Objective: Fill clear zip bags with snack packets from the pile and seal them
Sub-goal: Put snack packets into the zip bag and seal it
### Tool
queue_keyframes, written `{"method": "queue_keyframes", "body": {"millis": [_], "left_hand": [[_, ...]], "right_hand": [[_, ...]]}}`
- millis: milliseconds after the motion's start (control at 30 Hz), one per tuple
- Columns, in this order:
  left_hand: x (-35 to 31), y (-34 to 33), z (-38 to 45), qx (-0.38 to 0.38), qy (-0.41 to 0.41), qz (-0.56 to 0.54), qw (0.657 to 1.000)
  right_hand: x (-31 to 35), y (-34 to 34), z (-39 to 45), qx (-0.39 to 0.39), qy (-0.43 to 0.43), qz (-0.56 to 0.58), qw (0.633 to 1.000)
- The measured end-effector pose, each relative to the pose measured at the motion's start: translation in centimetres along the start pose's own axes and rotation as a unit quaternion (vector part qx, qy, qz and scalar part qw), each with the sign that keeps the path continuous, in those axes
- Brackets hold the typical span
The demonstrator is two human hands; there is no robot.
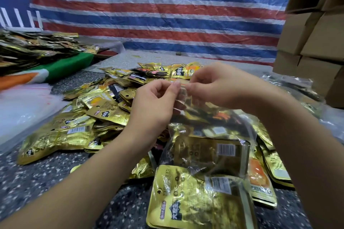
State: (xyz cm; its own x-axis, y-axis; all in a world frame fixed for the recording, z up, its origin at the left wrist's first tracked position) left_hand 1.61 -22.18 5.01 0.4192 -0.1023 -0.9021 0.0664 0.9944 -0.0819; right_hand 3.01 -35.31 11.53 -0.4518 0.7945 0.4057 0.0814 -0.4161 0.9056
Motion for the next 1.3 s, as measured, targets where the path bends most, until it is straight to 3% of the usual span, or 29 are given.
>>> {"method": "queue_keyframes", "body": {"millis": [600, 1033, 1300], "left_hand": [[-0.30, -0.60, -0.22, 0.018, 0.006, 0.021, 1.000], [0.07, -0.23, 0.08, -0.007, -0.004, 0.078, 0.997], [-0.01, 0.06, 0.11, -0.021, -0.026, 0.098, 0.995]], "right_hand": [[-0.35, -0.44, -0.14, 0.024, -0.032, 0.090, 0.995], [0.36, -0.51, 0.16, -0.023, -0.016, 0.009, 1.000], [0.28, -0.69, 0.33, -0.058, -0.007, 0.019, 0.998]]}}
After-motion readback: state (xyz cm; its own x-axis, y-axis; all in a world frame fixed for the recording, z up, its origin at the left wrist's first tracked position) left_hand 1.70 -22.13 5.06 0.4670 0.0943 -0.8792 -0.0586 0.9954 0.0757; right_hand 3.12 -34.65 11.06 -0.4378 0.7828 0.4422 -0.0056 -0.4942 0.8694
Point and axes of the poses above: each hand's wrist, its own z-axis towards the middle knuckle, its own y-axis out of the back of the hand, x = y × z, the point moved 7 cm from there along z, towards the middle knuckle, and after that the axes turned 8 degrees about x, right-handed, at the moved point
